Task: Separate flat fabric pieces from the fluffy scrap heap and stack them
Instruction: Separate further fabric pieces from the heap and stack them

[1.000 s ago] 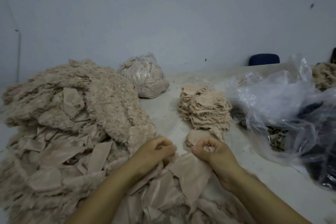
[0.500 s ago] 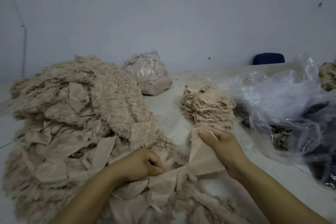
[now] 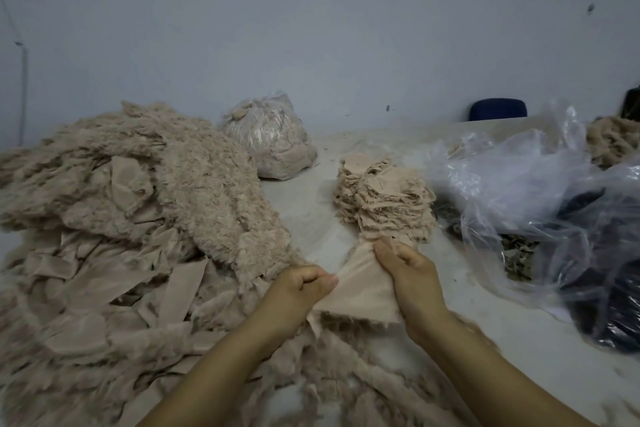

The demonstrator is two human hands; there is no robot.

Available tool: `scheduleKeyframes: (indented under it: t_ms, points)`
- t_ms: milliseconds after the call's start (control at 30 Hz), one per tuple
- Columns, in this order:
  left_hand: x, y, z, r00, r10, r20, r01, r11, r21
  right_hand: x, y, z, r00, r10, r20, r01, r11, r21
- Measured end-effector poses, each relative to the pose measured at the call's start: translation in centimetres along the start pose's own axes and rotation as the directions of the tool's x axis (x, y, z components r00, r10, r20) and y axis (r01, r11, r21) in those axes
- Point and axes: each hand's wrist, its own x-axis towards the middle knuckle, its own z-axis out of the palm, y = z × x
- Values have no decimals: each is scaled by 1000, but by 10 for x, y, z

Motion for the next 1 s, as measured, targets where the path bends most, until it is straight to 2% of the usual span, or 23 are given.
scheduleKeyframes:
  t_ms: [167,233,300,367,467,500,567,633,700,800,867,933,1000]
  points:
    - [-1,-3,-6,999,-32,31,27,988,152,7,14,-5,998,-41,-47,39,998,-48]
    - [-4,-4,-11,989,-84,123,58,978,201,11,14,-10,990,-51,-131,45,998,-44]
    - [-8,-1,-16,967,-131,220,84,974,211,13,11,-15,991,-39,-125,33,998,-55]
    - [-3,6,-15,980,-117,159,73,964,257,12,5,-15,997,-51,51,59,982,-180]
    - [12,11,-6,997,-61,57,39,944,328,3,-1,-2,928,-40,370,159,941,-298]
    - [17,12,-1,998,-35,59,14,945,326,0,-3,3,910,-26,414,158,945,-286]
    - [22,14,9,999,-1,44,-7,979,202,-4,-5,4,899,8,437,99,970,-223]
    - [28,13,13,998,-33,-61,36,998,50,-5,-3,-2,893,97,439,-2,978,-211]
    - [34,12,13,986,-82,-146,72,995,-73,-1,4,-9,905,160,394,-112,984,-142]
    - [50,16,16,967,-175,-186,138,971,-195,17,10,-16,965,193,175,-214,971,106]
    - [64,18,21,962,-217,-164,179,959,-220,34,8,-20,988,151,37,-153,987,45]
    - [77,19,30,961,-245,-127,212,950,-229,52,11,-26,993,64,-98,-75,991,-114]
    - [85,18,38,956,-278,-92,255,945,-206,64,14,-33,984,32,-174,-80,959,-272]
